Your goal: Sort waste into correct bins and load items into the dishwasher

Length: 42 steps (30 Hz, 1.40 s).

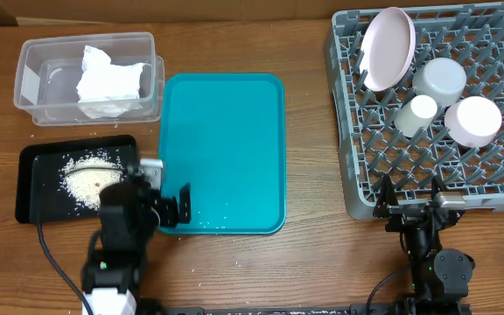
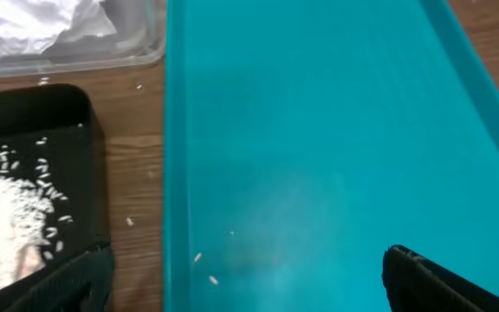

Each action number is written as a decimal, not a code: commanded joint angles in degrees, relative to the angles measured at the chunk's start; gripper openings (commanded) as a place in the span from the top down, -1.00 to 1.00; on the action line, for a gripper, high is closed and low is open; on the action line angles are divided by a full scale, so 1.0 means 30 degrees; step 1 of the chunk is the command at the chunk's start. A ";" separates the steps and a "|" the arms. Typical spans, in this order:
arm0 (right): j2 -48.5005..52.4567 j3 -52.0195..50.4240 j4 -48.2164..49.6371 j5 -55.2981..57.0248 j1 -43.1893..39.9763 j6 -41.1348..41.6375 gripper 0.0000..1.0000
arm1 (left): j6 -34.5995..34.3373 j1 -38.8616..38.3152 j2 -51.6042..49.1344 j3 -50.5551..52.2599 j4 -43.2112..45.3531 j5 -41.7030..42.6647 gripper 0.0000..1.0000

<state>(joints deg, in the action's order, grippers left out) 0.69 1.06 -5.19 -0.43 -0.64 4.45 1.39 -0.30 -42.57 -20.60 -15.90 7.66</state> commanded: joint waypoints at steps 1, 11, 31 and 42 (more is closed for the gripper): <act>-0.0175 -0.0197 0.0109 0.0124 0.0102 -0.0066 -1.00 | -0.0532 0.0087 0.2390 0.1668 0.0525 0.0452 -1.00; -0.0175 -0.0197 0.0117 0.0124 0.0102 -0.0066 -1.00 | -0.0386 0.0087 0.6535 0.4918 0.3118 -0.0197 -1.00; -0.0175 -0.0197 0.0109 0.0124 0.0102 -0.0066 -1.00 | -0.0437 0.0109 1.3821 0.6776 0.3949 -0.0772 -1.00; -0.0175 -0.0197 0.0117 0.0124 0.0102 -0.0066 -1.00 | -0.0393 0.0124 1.4127 0.6776 0.3934 -0.1056 -1.00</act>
<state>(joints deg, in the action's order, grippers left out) 0.69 1.06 -5.17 -0.43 -0.64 4.47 0.19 -0.30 -0.91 -0.51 -3.86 5.32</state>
